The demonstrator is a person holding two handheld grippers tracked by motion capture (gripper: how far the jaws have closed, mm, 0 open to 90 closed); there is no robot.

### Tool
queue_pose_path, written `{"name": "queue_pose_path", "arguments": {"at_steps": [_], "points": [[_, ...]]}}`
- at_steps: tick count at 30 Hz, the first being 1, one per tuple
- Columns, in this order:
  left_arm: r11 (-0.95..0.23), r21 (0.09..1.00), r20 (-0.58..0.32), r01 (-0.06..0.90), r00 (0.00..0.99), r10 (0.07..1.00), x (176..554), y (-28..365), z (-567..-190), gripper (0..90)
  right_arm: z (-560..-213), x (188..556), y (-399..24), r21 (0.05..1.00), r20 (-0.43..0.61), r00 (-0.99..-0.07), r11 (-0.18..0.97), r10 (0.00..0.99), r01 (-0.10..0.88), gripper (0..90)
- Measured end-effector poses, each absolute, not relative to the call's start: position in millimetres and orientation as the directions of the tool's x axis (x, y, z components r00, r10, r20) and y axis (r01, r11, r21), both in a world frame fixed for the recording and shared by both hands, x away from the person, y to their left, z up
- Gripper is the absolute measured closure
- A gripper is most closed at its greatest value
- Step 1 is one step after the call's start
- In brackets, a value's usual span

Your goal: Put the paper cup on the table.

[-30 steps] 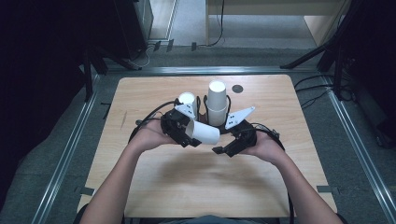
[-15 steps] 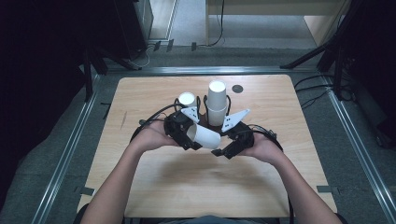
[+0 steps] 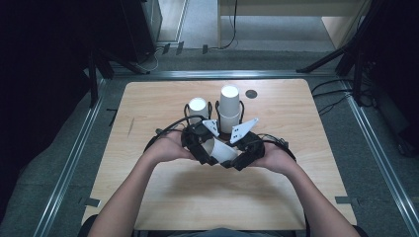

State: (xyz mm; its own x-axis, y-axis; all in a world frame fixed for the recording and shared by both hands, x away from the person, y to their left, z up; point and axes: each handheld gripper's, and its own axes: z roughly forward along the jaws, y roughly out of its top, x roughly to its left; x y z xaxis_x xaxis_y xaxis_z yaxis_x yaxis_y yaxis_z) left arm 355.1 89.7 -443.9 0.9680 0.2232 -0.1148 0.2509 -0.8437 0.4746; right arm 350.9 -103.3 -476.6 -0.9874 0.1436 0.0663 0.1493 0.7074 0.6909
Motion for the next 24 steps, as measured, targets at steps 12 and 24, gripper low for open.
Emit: {"name": "queue_pose_path", "arguments": {"at_steps": [12,24], "points": [[-0.764,0.587,-0.092,0.267,0.96,0.265,352.3,97.5,-439.0,7.8,-473.5,350.7,-106.9,0.699,0.052,-0.989,0.703,0.14,0.136,32.6],[-0.673,0.67,-0.134,0.312,0.944,0.303,351.8,109.9,-436.8,7.9,-467.3,354.4,-115.0,0.74,0.079,-0.984,0.653,0.158,0.164,32.5]]}}
